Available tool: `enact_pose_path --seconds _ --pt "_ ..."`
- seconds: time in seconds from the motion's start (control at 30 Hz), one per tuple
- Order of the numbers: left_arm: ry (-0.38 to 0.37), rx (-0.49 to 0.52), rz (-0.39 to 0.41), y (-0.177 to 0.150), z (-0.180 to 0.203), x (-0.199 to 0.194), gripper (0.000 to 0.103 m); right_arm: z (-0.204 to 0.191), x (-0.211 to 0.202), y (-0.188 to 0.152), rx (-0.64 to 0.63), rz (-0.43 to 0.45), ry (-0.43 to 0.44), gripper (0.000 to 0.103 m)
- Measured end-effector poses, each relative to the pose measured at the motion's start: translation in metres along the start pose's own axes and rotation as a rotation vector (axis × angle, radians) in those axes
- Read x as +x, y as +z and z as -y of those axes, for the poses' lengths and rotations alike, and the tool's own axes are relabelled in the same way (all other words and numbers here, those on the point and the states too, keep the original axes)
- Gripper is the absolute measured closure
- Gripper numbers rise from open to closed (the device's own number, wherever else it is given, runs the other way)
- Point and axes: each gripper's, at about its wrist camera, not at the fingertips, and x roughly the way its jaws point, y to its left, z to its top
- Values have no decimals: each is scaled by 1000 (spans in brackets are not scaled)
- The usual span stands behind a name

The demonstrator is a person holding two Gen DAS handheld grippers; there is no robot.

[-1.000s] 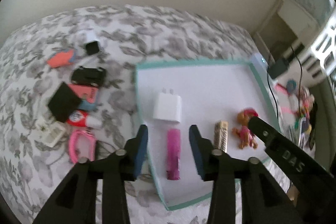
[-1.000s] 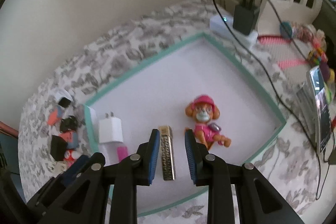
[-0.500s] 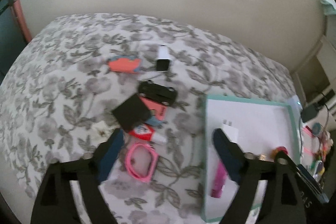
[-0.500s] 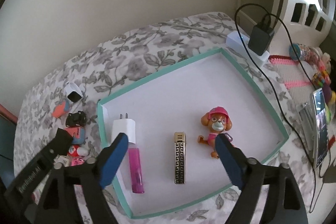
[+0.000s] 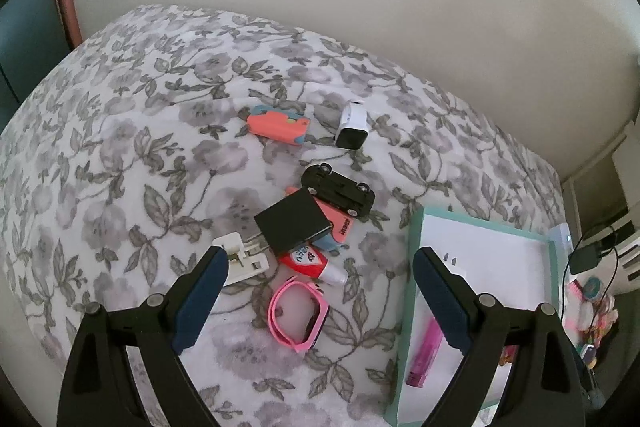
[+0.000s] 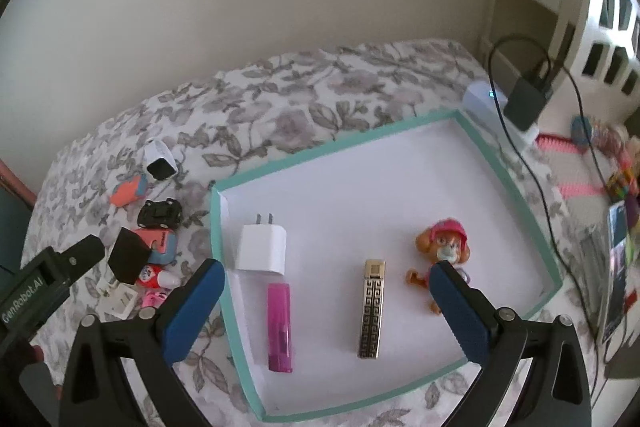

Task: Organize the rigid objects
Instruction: 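Withdraw both grippers from the tray toward the remaining items, then grasp the white plug adapter with the left gripper while the right grasps the pink watch band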

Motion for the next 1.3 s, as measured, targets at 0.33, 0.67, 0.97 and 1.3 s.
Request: enact_pose_path --seconds 0.33,0.67,0.97,1.3 --pt "50 -29 40 12 -22 -13 9 -22 -19 3 -66 137 -23 0" --pt "215 -40 21 27 -75 -14 9 -63 -10 -6 -176 104 70 0" --pt "240 -139 -63 31 -128 1 9 -127 15 -29 -332 19 126 0" --pt "212 -111 -191 17 -125 38 9 -173 59 -68 -498 -128 118 0"
